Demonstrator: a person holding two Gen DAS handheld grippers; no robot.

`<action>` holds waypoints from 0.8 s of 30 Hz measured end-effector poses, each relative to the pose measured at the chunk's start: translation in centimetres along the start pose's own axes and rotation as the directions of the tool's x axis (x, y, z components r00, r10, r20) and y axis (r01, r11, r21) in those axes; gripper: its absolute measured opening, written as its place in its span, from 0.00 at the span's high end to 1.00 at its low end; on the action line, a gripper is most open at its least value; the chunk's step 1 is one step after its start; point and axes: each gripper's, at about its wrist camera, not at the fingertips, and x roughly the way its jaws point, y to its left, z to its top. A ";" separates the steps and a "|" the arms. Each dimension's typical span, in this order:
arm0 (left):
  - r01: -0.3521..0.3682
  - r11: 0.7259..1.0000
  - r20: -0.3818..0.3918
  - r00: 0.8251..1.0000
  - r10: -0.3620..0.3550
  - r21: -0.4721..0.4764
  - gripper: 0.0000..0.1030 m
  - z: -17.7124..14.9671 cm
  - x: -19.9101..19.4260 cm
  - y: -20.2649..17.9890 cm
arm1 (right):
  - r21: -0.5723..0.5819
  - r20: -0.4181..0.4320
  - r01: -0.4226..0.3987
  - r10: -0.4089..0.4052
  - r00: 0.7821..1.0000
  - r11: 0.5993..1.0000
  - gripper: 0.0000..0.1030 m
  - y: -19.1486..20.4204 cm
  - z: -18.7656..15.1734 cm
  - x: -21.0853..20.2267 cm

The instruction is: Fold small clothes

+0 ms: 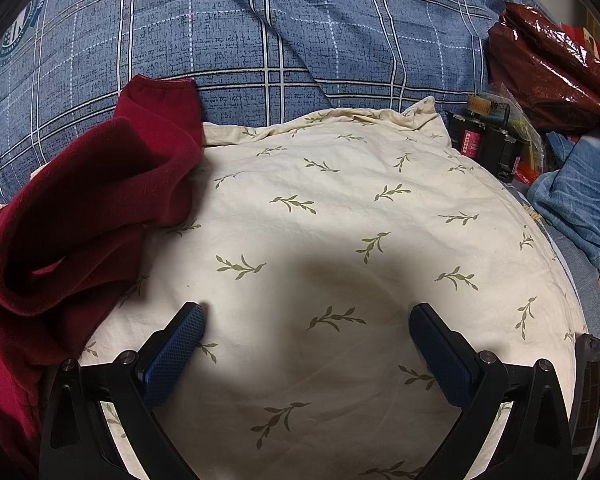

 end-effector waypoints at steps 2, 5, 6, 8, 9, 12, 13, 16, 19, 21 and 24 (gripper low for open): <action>-0.031 0.999 0.028 0.999 0.030 0.028 0.02 -0.4 -0.7 -0.5 | -0.051 -0.004 -0.031 0.031 1.000 0.998 0.00 0.2 -0.6 -0.8; -0.074 0.992 0.069 0.995 0.067 0.101 0.06 -1.1 -1.9 -1.9 | -0.105 -0.040 -0.068 0.064 0.997 0.992 0.00 1.0 -2.2 -2.9; -0.073 0.990 0.081 0.995 0.064 0.124 0.07 -1.4 -2.3 -2.2 | -0.106 -0.047 -0.088 0.084 0.995 0.990 0.00 1.2 -2.7 -4.0; -0.048 0.986 0.093 0.995 0.033 0.162 0.08 -2.1 -3.4 -2.9 | -0.107 -0.043 -0.121 0.117 0.992 0.987 0.00 1.7 -3.7 -6.6; -0.024 0.985 0.097 0.995 0.008 0.170 0.08 -2.5 -4.1 -3.1 | -0.113 -0.038 -0.146 0.142 0.989 0.983 0.00 2.1 -4.0 -8.2; 0.018 0.984 0.120 0.992 -0.039 0.175 0.08 -3.6 -6.0 -3.0 | -0.138 0.001 -0.207 0.209 0.978 0.969 0.00 3.7 -4.6 -12.5; 0.025 0.983 0.138 0.989 -0.051 0.181 0.08 -4.2 -7.2 -3.0 | -0.138 0.016 -0.227 0.231 0.973 0.964 0.00 4.4 -4.8 -13.9; 0.046 0.978 0.164 0.983 -0.081 0.205 0.08 -5.1 -9.3 -3.2 | -0.128 0.015 -0.299 0.303 0.953 0.946 0.00 7.0 -4.9 -16.2; 0.065 0.972 0.181 0.978 -0.107 0.226 0.08 -4.8 -10.2 -3.5 | -0.149 0.017 -0.375 0.382 0.924 0.915 0.00 11.0 -5.2 -17.0; 0.070 0.967 0.186 0.976 -0.117 0.244 0.08 -5.2 -10.9 -3.8 | -0.181 0.028 -0.375 0.386 0.922 0.909 0.00 14.2 -5.4 -16.3; 0.057 0.961 0.185 0.977 -0.110 0.271 0.10 -5.6 -11.1 -4.2 | -0.222 0.013 -0.345 0.356 0.934 0.912 0.00 18.7 -5.8 -14.9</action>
